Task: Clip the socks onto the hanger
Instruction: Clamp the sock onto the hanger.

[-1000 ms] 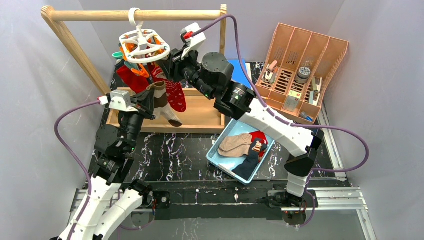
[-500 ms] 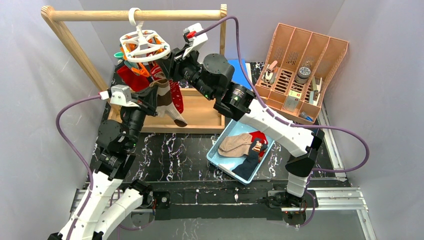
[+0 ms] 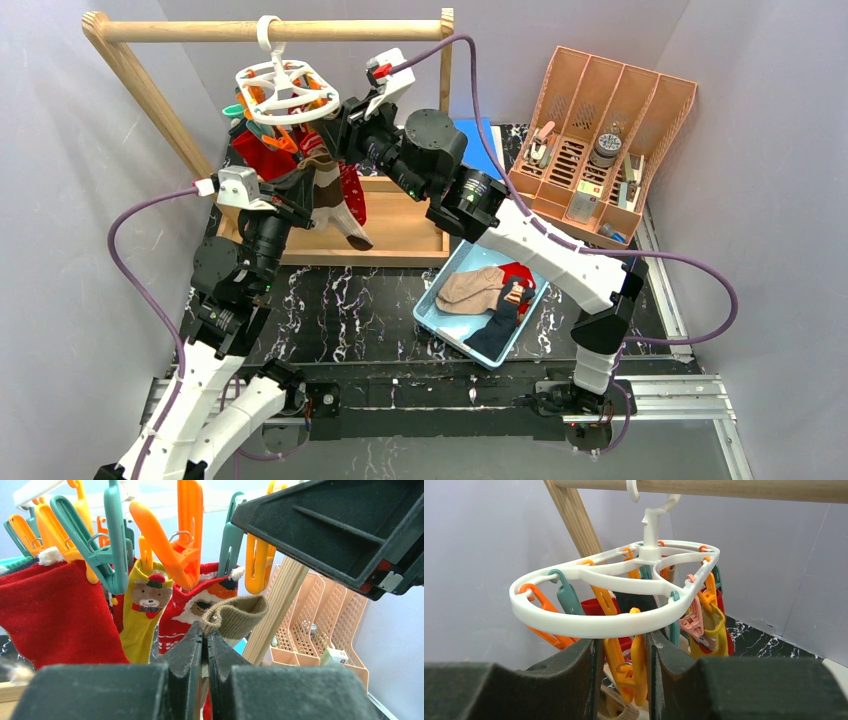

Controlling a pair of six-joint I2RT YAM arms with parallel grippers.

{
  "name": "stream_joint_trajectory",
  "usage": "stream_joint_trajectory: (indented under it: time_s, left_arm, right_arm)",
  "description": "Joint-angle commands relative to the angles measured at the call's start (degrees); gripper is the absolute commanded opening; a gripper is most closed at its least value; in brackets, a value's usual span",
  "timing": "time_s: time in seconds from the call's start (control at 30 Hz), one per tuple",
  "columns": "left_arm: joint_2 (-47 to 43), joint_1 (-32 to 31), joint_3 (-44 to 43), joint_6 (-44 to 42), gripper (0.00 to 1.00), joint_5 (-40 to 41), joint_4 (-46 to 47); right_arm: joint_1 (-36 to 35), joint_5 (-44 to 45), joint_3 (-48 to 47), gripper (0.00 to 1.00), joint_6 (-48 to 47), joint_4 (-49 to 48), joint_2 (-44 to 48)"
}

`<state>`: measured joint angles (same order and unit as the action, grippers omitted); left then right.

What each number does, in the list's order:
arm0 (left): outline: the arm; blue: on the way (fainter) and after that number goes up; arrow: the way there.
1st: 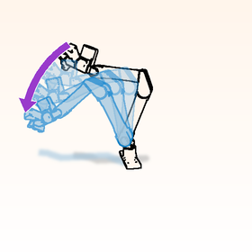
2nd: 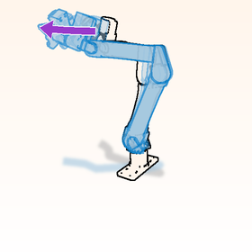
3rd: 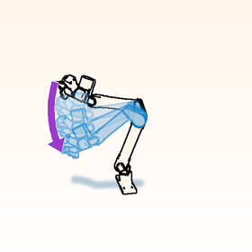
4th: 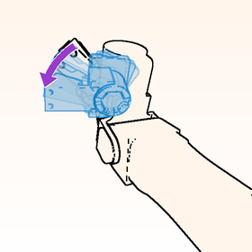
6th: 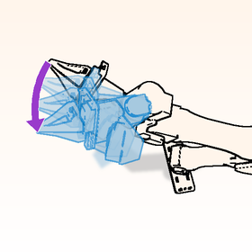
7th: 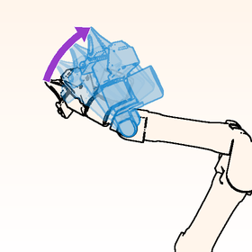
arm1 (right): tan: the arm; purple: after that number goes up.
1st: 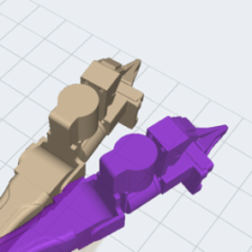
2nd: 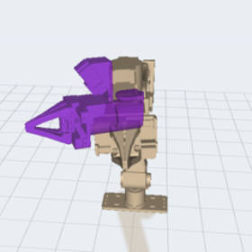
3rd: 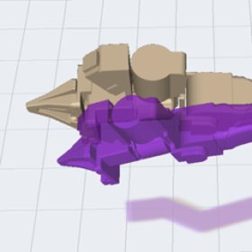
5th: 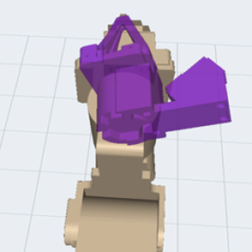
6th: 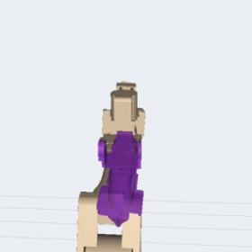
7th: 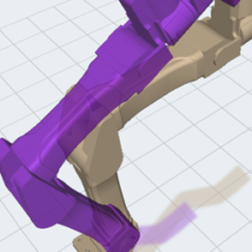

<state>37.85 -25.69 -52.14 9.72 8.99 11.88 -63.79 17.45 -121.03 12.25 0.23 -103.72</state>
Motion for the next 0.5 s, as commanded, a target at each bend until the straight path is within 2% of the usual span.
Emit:
stream_joint_trajectory:
  time_s: [0.0, 0.47]
  left_arm:
    - [0.2, -0.3, -2.3, 0.6, 0.0, -0.1, 2.3]
    - [1.0, -0.3, -1.4, 1.5, 0.0, 0.4, 2.3]
  right_arm:
    - [-0.2, 0.7, 0.2, 0.01, 1.0, -2.9, 2.3]
    - [-0.2, -0.6, 3.3, 0.01, 1.8, -5.2, 3.8]
